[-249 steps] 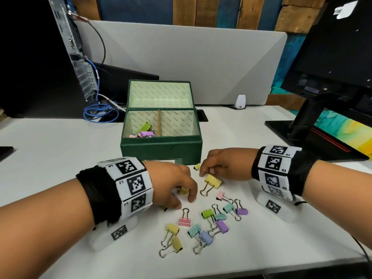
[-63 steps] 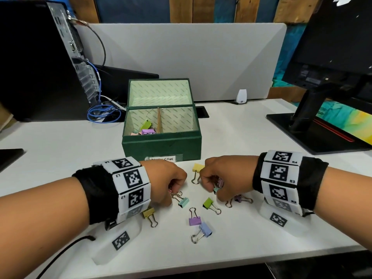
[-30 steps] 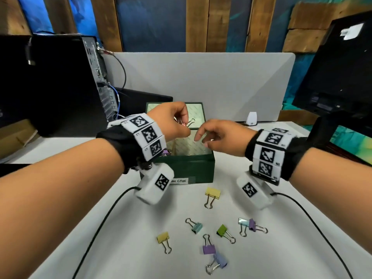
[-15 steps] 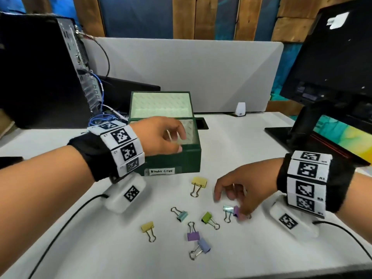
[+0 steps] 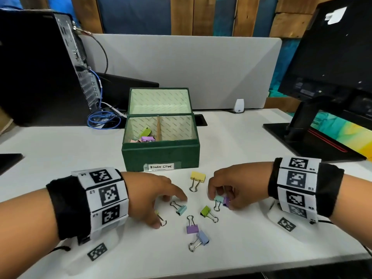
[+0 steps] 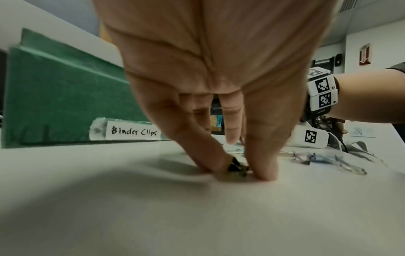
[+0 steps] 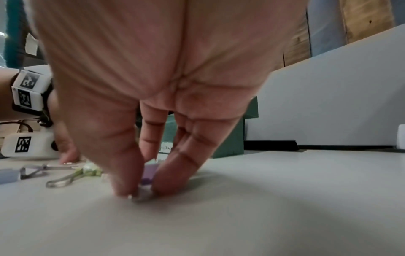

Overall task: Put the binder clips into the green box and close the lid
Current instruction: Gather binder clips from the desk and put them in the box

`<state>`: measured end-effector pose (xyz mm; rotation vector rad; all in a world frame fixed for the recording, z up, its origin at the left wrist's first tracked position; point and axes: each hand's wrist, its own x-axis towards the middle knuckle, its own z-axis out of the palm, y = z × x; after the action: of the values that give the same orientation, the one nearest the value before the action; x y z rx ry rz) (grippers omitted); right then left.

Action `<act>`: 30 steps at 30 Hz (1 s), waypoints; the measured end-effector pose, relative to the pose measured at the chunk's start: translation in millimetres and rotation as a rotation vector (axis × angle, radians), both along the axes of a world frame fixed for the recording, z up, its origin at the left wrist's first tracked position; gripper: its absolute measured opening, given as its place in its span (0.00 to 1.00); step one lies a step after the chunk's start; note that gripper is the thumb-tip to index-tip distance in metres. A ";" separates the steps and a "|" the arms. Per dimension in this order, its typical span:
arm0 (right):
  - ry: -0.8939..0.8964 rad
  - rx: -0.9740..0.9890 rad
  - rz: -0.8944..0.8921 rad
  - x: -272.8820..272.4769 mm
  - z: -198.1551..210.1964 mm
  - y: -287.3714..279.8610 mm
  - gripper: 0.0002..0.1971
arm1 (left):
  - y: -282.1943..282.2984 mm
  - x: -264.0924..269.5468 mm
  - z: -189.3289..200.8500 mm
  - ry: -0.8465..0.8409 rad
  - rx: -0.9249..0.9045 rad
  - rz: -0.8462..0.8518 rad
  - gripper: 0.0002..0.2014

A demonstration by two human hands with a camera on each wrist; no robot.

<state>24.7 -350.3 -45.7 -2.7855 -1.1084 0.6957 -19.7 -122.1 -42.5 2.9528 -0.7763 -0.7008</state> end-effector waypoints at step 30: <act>-0.517 0.711 -0.113 64.0 66.7 59.6 0.13 | -9.5 10.0 -13.2 -0.126 -0.108 -0.105 0.13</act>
<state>88.7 -290.7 21.0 -2.3875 -0.9779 -0.3999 -9.7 -131.5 -55.7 2.8979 -0.9517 -0.4641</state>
